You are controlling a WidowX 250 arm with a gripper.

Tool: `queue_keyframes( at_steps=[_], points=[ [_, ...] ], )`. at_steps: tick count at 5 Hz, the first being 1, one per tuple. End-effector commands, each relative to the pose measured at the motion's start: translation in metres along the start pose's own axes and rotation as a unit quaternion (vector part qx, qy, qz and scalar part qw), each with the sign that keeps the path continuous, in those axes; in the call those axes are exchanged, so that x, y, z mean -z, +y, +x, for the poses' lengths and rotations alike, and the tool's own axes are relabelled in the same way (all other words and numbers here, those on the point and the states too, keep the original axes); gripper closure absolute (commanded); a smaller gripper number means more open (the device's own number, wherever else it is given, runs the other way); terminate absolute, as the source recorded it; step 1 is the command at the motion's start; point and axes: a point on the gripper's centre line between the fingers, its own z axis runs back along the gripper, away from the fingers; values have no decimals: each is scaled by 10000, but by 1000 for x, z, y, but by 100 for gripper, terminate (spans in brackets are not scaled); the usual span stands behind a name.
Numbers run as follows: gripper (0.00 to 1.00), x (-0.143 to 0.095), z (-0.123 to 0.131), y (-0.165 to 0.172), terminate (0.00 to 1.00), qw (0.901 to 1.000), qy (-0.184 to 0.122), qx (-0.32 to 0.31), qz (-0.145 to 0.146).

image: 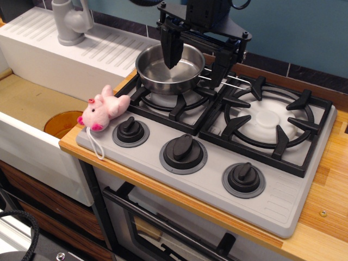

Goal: Put stuffedpig in pan

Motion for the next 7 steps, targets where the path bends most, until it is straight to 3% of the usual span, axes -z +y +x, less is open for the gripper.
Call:
queue_keyframes(
  at_steps=[1, 3, 5, 7],
  points=[
    [0, 0, 0, 0, 0, 10000, 0, 0, 0],
    [0, 8, 1, 32, 0, 9997, -48, 226, 1],
    [0, 7, 3, 76, 0, 9987, -159, 418, 226],
    [0, 35, -7, 109, 0, 9975, -374, 504, 327]
  ],
)
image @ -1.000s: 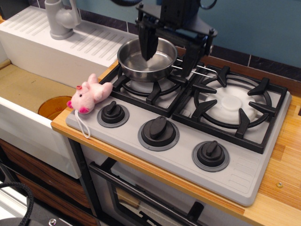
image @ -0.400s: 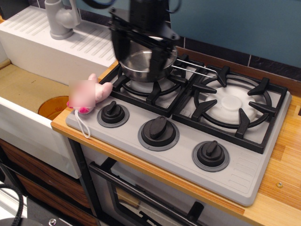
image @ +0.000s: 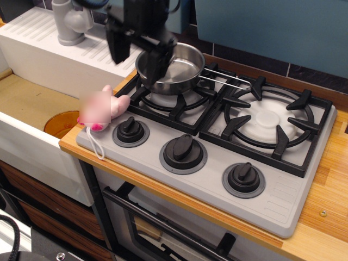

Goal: Put stuffedpig in pan

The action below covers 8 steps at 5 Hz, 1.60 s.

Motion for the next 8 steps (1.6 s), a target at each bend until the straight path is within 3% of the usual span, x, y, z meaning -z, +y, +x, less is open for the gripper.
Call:
queue_keyframes(
  at_steps=[1, 3, 5, 6, 8],
  points=[
    [0, 17, -7, 32, 0, 9990, -427, 71, 71],
    [0, 47, -17, 44, 0, 9980, -601, 176, -46],
    [0, 74, -20, 38, 0, 9988, -374, 236, -209],
    [100, 72, -22, 32, 0, 9996, -207, 189, -48],
    [100, 39, -18, 29, 0, 9997, 9, 119, 213]
  ],
)
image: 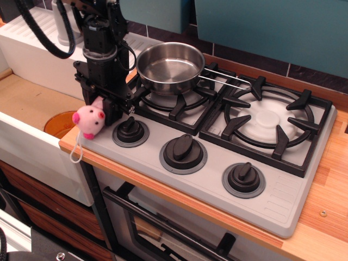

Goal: Put stuffedpig in pan

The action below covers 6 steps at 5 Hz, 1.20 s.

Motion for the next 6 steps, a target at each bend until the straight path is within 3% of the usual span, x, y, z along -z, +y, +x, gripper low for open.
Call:
queue_keyframes(
  at_steps=[1, 3, 6],
  points=[
    [100, -63, 18, 9, 0, 9989, -187, -85, 431],
    [100, -100, 53, -3, 0, 9986, -216, 25, 491],
    [100, -113, 111, -33, 0, 9989, -265, 169, 346]
  ],
)
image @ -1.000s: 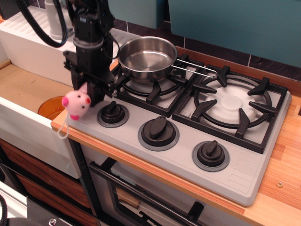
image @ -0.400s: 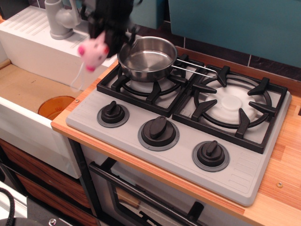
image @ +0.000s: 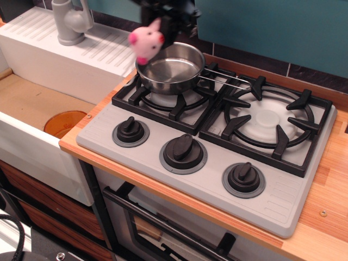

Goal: Put stuffedpig in pan

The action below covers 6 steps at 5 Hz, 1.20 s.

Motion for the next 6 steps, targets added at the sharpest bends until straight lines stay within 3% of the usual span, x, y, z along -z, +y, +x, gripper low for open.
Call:
queue_keyframes(
  at_steps=[1, 4, 6],
  points=[
    [0, -20, 28, -2, 0, 9995, -318, 10, -19],
    [0, -24, 28, -9, 0, 9993, -379, -18, -72],
    [0, -39, 17, -26, 0, 9959, -789, -229, -384]
  ],
)
